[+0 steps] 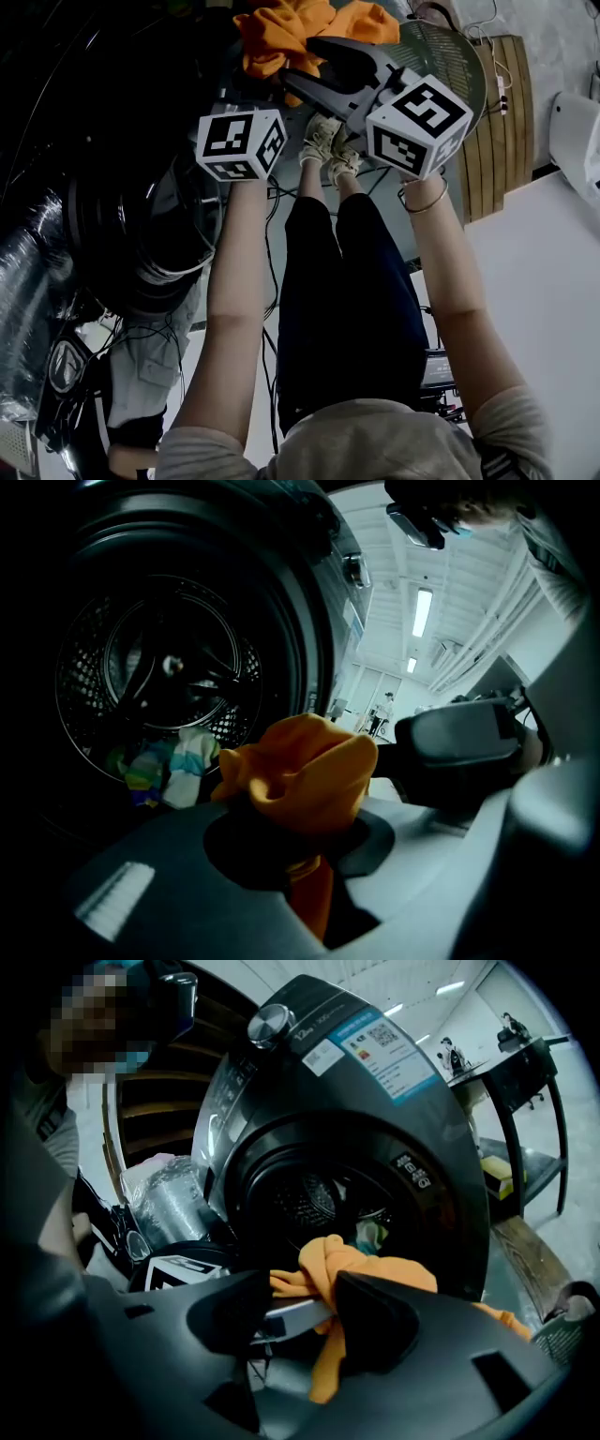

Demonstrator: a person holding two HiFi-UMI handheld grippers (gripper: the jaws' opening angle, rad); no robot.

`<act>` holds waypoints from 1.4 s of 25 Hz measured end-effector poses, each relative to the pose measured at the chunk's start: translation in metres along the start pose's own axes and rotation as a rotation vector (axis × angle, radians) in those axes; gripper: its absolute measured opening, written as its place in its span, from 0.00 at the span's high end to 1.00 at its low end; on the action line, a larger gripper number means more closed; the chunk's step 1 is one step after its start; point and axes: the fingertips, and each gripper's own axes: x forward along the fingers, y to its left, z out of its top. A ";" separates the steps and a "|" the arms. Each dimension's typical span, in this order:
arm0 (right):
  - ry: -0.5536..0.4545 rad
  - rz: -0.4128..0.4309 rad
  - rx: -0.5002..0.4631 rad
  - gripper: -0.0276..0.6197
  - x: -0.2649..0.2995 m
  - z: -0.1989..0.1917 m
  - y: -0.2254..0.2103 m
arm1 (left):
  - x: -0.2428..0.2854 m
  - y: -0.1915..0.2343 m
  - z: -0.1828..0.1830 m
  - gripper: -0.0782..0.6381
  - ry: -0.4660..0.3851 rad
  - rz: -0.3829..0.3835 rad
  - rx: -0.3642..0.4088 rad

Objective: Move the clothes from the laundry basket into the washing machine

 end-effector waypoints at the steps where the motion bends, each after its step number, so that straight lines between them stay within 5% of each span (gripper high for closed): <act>1: -0.004 -0.001 0.009 0.66 0.004 -0.002 -0.005 | 0.002 0.007 0.000 0.79 0.003 0.010 0.001; 10: -0.050 -0.059 0.064 0.65 0.062 0.002 -0.047 | 0.024 0.089 0.016 0.78 -0.001 0.143 0.011; 21: -0.010 -0.149 0.130 0.65 0.040 -0.052 -0.064 | 0.057 0.170 0.045 0.78 -0.016 0.412 0.174; 24: -0.010 -0.173 0.153 0.65 0.028 -0.065 -0.068 | 0.059 0.179 0.063 0.78 -0.058 0.435 0.214; 31: -0.026 -0.191 0.168 0.65 0.013 -0.081 -0.060 | 0.048 0.202 0.108 0.78 -0.239 0.493 0.102; 35: -0.020 -0.201 0.166 0.65 0.007 -0.091 -0.055 | 0.056 0.203 0.094 0.76 -0.210 0.488 0.041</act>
